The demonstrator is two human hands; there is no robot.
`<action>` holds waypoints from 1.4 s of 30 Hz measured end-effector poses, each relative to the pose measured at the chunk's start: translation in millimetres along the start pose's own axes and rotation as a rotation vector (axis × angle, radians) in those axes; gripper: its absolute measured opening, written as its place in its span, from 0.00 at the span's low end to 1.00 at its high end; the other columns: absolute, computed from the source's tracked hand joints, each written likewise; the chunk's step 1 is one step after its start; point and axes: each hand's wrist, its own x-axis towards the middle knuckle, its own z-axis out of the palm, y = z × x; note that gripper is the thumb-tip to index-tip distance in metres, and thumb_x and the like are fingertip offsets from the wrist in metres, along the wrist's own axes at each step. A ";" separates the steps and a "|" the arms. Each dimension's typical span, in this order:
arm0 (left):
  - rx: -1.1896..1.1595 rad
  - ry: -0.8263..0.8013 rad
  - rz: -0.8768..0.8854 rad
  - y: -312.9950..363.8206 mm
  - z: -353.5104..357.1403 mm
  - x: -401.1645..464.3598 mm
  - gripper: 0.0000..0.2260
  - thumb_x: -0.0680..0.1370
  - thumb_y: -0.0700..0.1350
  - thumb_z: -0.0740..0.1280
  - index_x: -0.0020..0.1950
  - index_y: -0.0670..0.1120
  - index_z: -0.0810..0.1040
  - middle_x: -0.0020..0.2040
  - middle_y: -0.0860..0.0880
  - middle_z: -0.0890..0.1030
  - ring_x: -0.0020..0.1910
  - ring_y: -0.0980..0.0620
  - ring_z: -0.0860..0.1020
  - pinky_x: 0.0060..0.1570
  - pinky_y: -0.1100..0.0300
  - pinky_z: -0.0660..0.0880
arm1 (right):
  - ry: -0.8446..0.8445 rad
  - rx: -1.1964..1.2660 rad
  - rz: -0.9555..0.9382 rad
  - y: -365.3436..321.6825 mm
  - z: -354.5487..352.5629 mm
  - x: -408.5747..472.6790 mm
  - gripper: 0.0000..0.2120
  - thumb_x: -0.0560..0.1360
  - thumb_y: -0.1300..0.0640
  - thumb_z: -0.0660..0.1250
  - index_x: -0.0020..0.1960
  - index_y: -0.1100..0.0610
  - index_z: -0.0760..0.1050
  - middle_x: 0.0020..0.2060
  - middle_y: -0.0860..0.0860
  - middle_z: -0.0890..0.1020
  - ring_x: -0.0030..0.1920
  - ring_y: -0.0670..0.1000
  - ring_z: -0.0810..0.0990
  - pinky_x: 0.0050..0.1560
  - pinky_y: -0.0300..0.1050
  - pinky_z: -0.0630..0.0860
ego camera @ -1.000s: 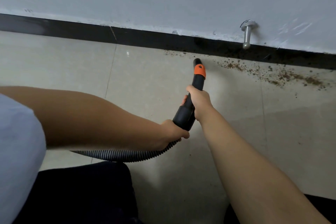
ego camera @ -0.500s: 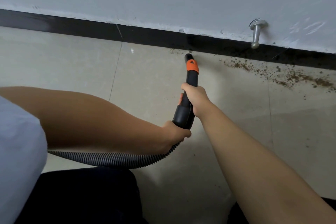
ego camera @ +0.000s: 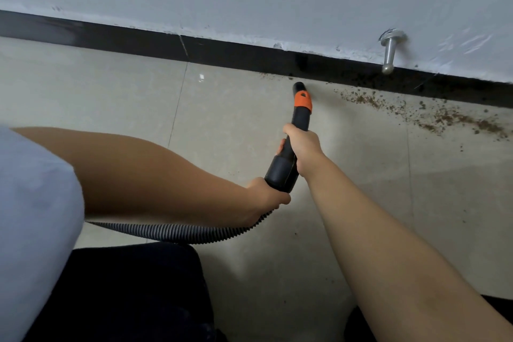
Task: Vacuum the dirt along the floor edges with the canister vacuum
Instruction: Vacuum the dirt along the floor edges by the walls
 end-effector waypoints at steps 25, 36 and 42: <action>-0.146 0.076 -0.012 1.4 -20.7 3.7 0.10 0.74 0.40 0.67 0.52 0.42 0.71 0.36 0.48 0.73 0.32 0.52 0.70 0.35 0.62 0.68 | -0.136 -0.215 -0.026 -11.8 41.0 11.5 0.04 0.74 0.62 0.62 0.46 0.59 0.66 0.27 0.54 0.73 0.23 0.51 0.70 0.29 0.40 0.73; -0.126 0.072 -0.046 -12.1 -23.3 -3.4 0.11 0.73 0.41 0.68 0.52 0.42 0.71 0.37 0.48 0.74 0.33 0.52 0.71 0.37 0.61 0.70 | -0.176 -0.253 -0.022 1.4 45.9 3.3 0.04 0.73 0.61 0.62 0.45 0.59 0.66 0.22 0.53 0.73 0.23 0.52 0.71 0.32 0.41 0.73; 0.004 -0.019 -0.036 0.2 9.5 -8.0 0.11 0.73 0.40 0.69 0.53 0.42 0.70 0.36 0.47 0.74 0.32 0.53 0.71 0.33 0.63 0.69 | -0.056 -0.081 0.009 3.9 -8.8 -0.7 0.05 0.74 0.62 0.62 0.43 0.59 0.65 0.26 0.54 0.73 0.24 0.51 0.70 0.33 0.44 0.73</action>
